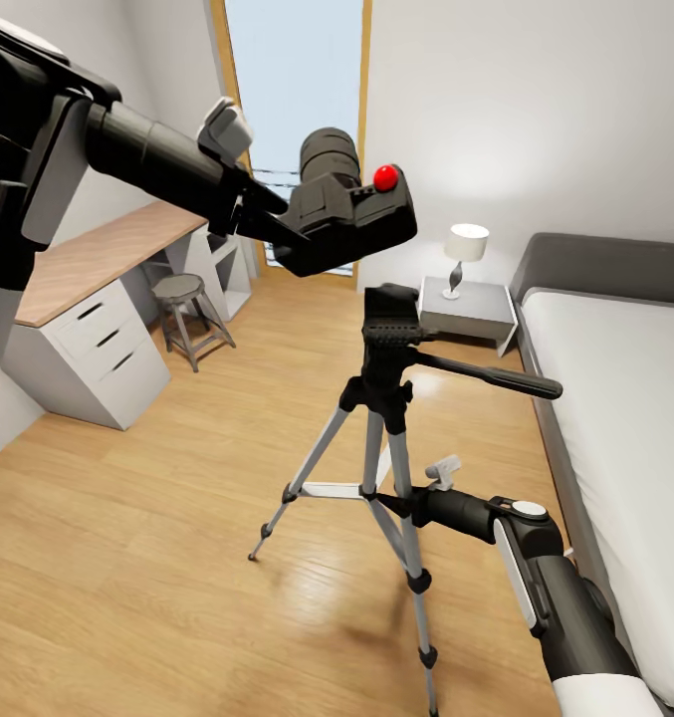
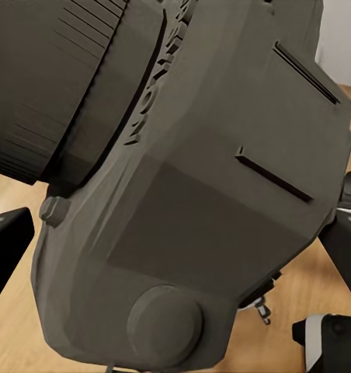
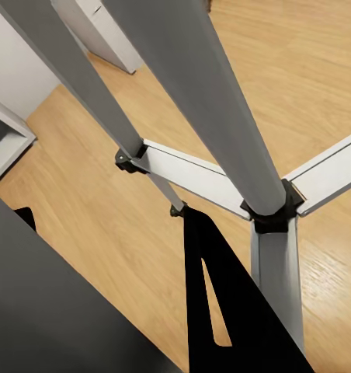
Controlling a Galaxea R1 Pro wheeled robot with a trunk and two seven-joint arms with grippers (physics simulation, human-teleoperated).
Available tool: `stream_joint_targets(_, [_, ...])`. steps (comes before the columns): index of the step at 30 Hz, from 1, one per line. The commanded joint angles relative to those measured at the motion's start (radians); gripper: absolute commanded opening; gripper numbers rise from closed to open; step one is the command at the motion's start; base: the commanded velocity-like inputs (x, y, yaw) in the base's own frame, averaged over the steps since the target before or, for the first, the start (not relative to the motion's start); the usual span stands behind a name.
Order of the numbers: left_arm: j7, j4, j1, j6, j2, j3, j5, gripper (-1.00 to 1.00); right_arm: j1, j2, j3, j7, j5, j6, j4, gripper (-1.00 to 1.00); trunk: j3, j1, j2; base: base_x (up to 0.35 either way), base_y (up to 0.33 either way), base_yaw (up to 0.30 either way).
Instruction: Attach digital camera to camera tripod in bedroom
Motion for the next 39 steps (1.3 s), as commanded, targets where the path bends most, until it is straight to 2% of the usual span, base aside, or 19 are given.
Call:
stream_joint_targets(1, [-0.001, -0.005, -0.002, 0.008, 0.001, -0.002, 0.003, -1.0, -0.001, 0.0, -0.002, 0.008, 0.014, -0.002, -0.001, -1.0, -0.002, 0.001, -0.002, 0.0, 0.0, 0.0])
stream_joint_targets(8, [-0.004, -0.045, -0.002, 0.017, 0.0, 0.012, 0.009, -1.0, -0.001, 0.0, -0.002, 0.008, 0.014, -0.002, -0.001, -1.0, -0.002, 0.001, -0.002, 0.0, 0.0, 0.0])
stream_joint_targets(14, [-0.007, -0.079, -0.001, 0.026, 0.003, 0.046, 0.048, -1.0, -0.001, 0.0, -0.002, 0.008, 0.014, -0.002, -0.001, -1.0, -0.002, 0.001, -0.002, 0.0, 0.0, 0.0])
stream_joint_targets(15, [-0.007, -0.124, -0.001, 0.026, 0.005, 0.075, 0.102, -1.0, -0.001, 0.0, -0.002, 0.008, 0.066, -0.012, -0.001, -1.0, -0.002, 0.001, -0.002, 0.0, 0.0, 0.0])
stream_joint_targets(16, [-0.008, -0.127, -0.001, 0.026, 0.007, 0.077, 0.119, -1.0, -0.001, 0.0, -0.002, 0.008, 0.066, -0.012, -0.001, -1.0, -0.002, 0.001, -0.002, 0.0, 0.0, 0.0])
stream_joint_targets(17, [-0.007, -0.129, -0.001, 0.026, 0.01, 0.08, 0.154, -1.0, -0.001, 0.0, -0.002, 0.008, 0.066, -0.012, -0.001, -1.0, -0.002, 0.001, -0.002, 0.0, 0.0, 0.0])
stream_joint_targets(21, [-0.007, -0.122, -0.001, 0.026, 0.02, 0.083, 0.222, -1.0, -0.001, 0.0, -0.003, 0.008, 0.066, -0.012, -0.001, -1.0, -0.002, 0.001, -0.002, 0.0, 0.0, 0.0])
stream_joint_targets(25, [-0.007, -0.103, 0.0, 0.026, 0.027, 0.084, 0.253, -1.0, -0.001, 0.0, -0.002, 0.008, 0.066, -0.012, -0.001, -1.0, -0.002, 0.001, -0.002, 0.0, 0.0, 0.0])
stream_joint_targets(32, [-0.008, -0.057, 0.0, 0.026, 0.027, 0.084, 0.266, -1.0, -0.001, 0.0, -0.002, 0.008, 0.066, -0.012, -0.001, -1.0, -0.002, 0.001, -0.002, 0.0, 0.0, 0.0])
stream_joint_targets(39, [-0.008, 0.085, 0.0, 0.026, 0.01, 0.079, 0.271, -1.0, -0.001, 0.0, -0.002, 0.008, 0.066, -0.012, -0.001, -1.0, -0.002, 0.001, -0.002, 0.0, 0.0, 0.0])
